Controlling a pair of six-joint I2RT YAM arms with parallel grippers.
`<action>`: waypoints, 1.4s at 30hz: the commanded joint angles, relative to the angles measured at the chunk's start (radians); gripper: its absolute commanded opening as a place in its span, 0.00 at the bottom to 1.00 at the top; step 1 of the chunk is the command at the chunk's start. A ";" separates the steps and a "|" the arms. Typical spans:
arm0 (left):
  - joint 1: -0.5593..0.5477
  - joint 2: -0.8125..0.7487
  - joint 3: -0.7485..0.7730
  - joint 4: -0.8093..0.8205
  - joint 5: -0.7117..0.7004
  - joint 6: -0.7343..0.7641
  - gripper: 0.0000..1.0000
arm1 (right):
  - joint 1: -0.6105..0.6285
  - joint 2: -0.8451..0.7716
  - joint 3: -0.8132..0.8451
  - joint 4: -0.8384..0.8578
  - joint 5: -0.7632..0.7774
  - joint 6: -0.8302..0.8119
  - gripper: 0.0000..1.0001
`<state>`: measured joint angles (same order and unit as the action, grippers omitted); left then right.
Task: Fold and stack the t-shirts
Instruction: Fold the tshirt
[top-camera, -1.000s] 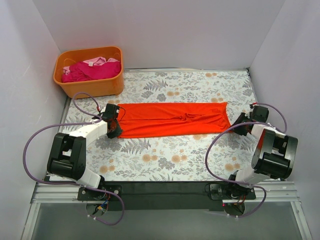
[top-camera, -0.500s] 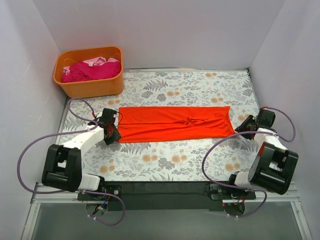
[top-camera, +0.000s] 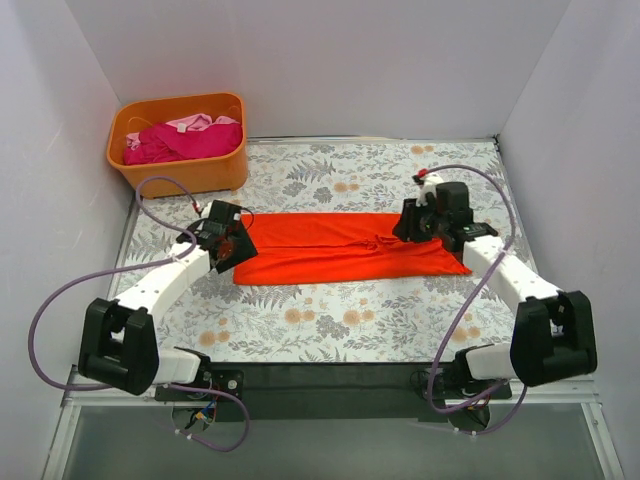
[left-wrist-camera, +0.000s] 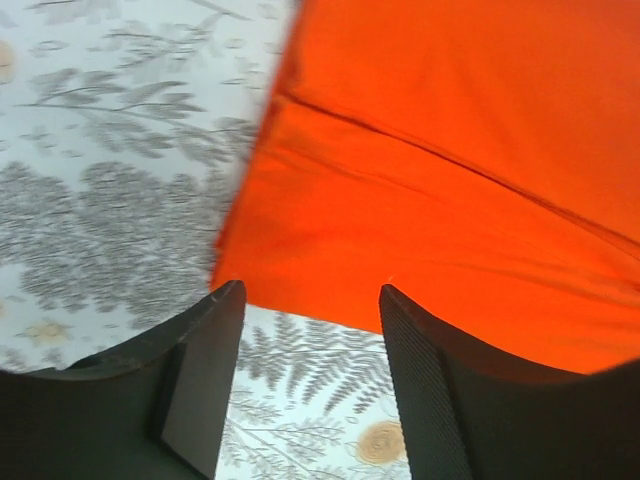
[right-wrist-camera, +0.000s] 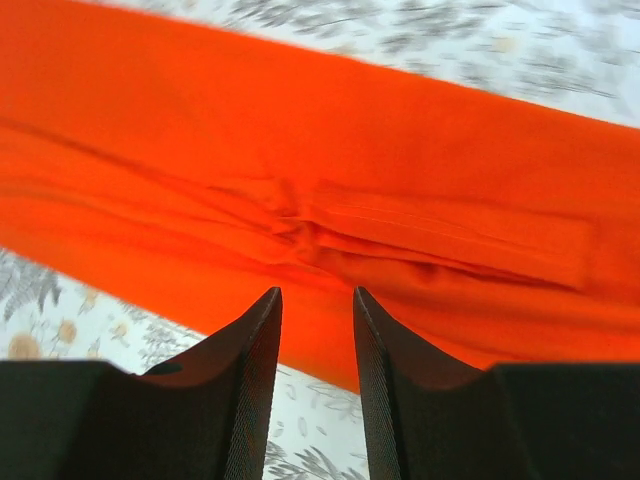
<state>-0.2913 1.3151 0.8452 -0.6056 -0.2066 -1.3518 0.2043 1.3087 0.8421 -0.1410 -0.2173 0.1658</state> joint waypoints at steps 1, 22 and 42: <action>-0.072 0.061 0.061 0.027 0.030 -0.020 0.51 | 0.098 0.084 0.060 0.027 -0.105 -0.080 0.35; -0.008 0.250 0.114 0.115 -0.062 -0.057 0.51 | 0.191 0.241 0.184 -0.006 0.105 -0.245 0.34; -0.008 -0.155 -0.170 0.259 -0.045 0.212 0.67 | 0.302 0.374 0.275 -0.141 0.337 -0.577 0.44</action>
<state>-0.3031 1.1893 0.7021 -0.3805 -0.2668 -1.1694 0.4950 1.6566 1.0637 -0.2508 0.0616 -0.3614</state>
